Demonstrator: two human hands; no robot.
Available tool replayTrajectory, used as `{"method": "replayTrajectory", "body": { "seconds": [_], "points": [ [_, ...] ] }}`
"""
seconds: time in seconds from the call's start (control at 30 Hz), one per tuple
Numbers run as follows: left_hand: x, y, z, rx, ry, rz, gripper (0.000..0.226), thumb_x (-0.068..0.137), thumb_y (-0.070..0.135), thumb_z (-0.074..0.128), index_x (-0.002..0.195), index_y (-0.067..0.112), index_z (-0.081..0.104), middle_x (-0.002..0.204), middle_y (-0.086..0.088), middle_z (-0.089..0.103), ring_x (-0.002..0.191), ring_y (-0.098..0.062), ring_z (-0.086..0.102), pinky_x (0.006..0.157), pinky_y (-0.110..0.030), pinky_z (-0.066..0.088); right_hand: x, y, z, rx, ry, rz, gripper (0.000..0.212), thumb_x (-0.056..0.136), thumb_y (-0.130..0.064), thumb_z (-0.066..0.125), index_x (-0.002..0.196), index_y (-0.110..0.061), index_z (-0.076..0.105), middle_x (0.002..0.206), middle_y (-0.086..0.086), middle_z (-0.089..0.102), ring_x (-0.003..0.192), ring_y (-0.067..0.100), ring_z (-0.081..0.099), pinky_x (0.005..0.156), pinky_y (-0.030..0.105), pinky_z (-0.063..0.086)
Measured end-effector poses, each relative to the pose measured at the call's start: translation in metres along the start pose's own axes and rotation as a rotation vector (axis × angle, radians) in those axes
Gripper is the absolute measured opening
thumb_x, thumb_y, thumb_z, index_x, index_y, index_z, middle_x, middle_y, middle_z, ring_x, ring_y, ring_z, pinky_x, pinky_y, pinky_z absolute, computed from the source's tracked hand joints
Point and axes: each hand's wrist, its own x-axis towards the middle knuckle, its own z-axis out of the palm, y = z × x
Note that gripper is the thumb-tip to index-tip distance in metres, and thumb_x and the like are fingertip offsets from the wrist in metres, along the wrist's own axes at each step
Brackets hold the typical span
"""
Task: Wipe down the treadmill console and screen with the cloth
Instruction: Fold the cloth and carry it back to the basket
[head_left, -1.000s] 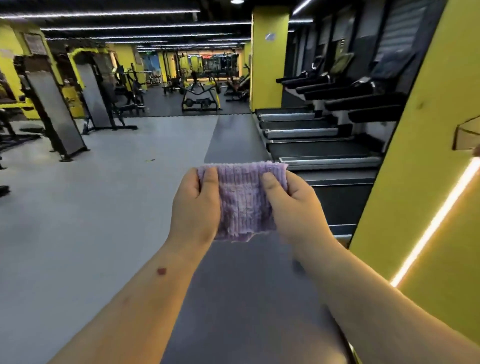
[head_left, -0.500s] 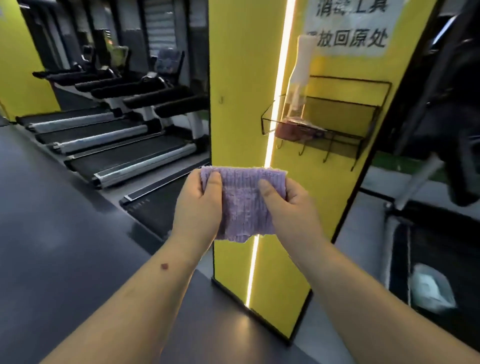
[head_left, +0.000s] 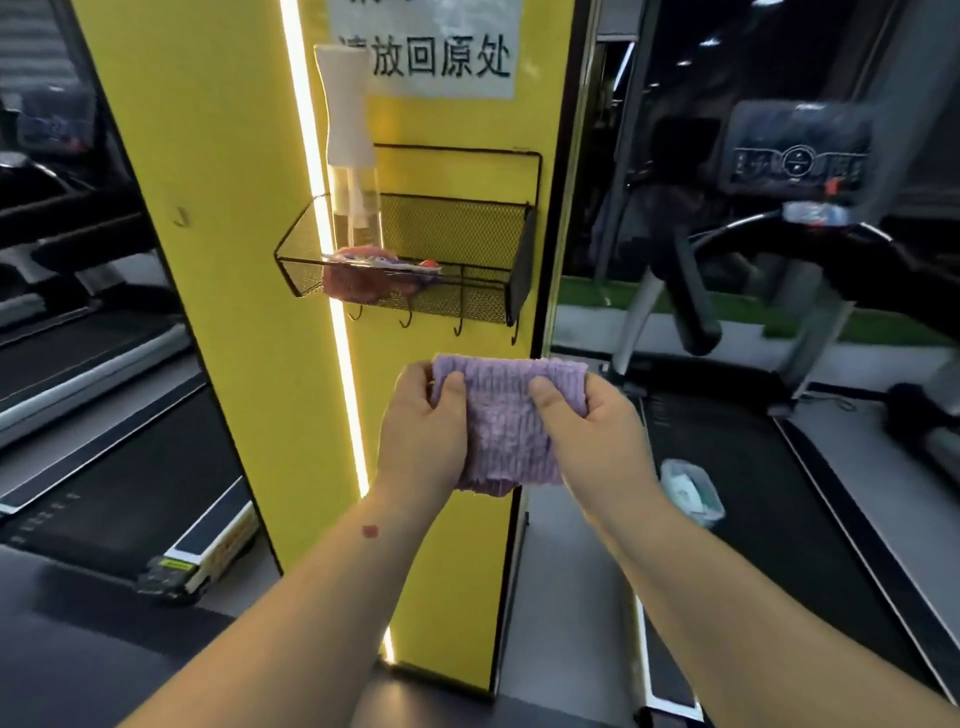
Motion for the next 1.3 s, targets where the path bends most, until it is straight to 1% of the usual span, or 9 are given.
{"method": "replayTrajectory", "body": {
  "seconds": [0.13,0.47,0.57,0.67,0.8,0.9,1.03,1.17,1.3],
  "points": [
    [0.036,-0.007,0.031,0.000,-0.015,-0.022,0.009,0.102,0.037,0.052,0.105,0.032,0.060,0.101,0.012,0.064,0.097,-0.014,0.063,0.087,-0.042,0.054,0.038,0.017,-0.004,-0.046,0.064,0.041,0.012,0.099,-0.031,0.065,0.092,-0.025,0.073,0.088,-0.009,0.077,0.088,0.013,0.074,0.082,0.048,0.061],
    [0.125,-0.027,0.064,0.032,0.079,-0.014,0.015,0.093,0.035,0.064,0.101,0.023,0.064,0.088,0.009,0.066,0.082,-0.015,0.061,0.067,-0.029,0.042,0.128,0.029,0.023,-0.103,0.133,0.058,0.016,0.100,-0.022,0.062,0.086,-0.020,0.069,0.079,-0.008,0.070,0.074,0.008,0.064,0.069,0.031,0.055],
    [0.138,-0.033,0.068,0.080,0.106,0.051,0.010,0.090,0.029,0.068,0.086,0.021,0.064,0.075,0.008,0.065,0.068,-0.008,0.059,0.054,-0.019,0.038,0.148,0.034,0.031,-0.170,0.164,0.109,0.021,0.099,-0.023,0.061,0.079,-0.017,0.063,0.073,-0.006,0.063,0.067,0.009,0.058,0.058,0.027,0.049],
    [0.143,-0.045,0.072,0.256,0.071,0.126,0.031,0.090,0.019,0.063,0.063,0.023,0.048,0.060,0.005,0.054,0.055,-0.012,0.048,0.045,-0.015,0.028,0.153,0.053,0.038,-0.196,0.163,0.183,0.028,0.096,-0.019,0.061,0.069,-0.018,0.056,0.064,-0.007,0.058,0.058,0.009,0.053,0.044,0.018,0.042],
    [0.145,-0.048,0.073,0.447,0.018,0.186,0.031,0.091,0.018,0.059,0.062,0.022,0.046,0.060,0.003,0.048,0.057,-0.022,0.042,0.055,-0.032,0.024,0.148,0.069,0.050,-0.157,0.194,0.187,0.009,0.093,-0.021,0.065,0.088,-0.018,0.058,0.076,-0.010,0.064,0.064,0.009,0.058,0.050,0.017,0.043],
    [0.138,-0.049,0.074,0.560,-0.127,0.265,0.032,0.093,0.018,0.053,0.062,0.020,0.047,0.058,0.006,0.051,0.055,-0.022,0.045,0.053,-0.033,0.026,0.150,0.069,0.049,-0.163,0.205,0.136,0.023,0.094,-0.020,0.066,0.104,-0.028,0.047,0.083,-0.003,0.063,0.056,0.001,0.059,0.045,0.017,0.044],
    [0.130,-0.053,0.076,0.457,-0.254,0.244,0.031,0.089,0.012,0.053,0.059,0.021,0.049,0.055,0.005,0.058,0.055,-0.022,0.052,0.048,-0.035,0.039,0.157,0.079,0.045,-0.461,0.154,-0.116,0.024,0.086,-0.024,0.070,0.101,-0.041,0.062,0.093,-0.013,0.052,0.084,0.017,0.061,0.070,0.039,0.056],
    [0.132,-0.048,0.071,0.412,-0.253,0.207,0.032,0.087,0.004,0.045,0.061,0.021,0.053,0.056,0.002,0.059,0.057,-0.024,0.057,0.048,-0.037,0.046,0.160,0.083,0.040,-0.515,0.117,-0.224,0.024,0.087,-0.015,0.069,0.098,-0.034,0.078,0.095,-0.020,0.046,0.098,0.024,0.059,0.079,0.040,0.056],
    [0.130,-0.037,0.065,0.388,-0.204,0.082,0.029,0.091,0.004,0.042,0.066,0.013,0.055,0.064,-0.005,0.058,0.057,-0.022,0.049,0.044,-0.028,0.034,0.157,0.085,0.032,-0.557,0.074,-0.250,0.026,0.088,-0.013,0.065,0.105,-0.026,0.080,0.111,-0.016,0.053,0.109,0.027,0.058,0.089,0.041,0.054]
  ]
}}
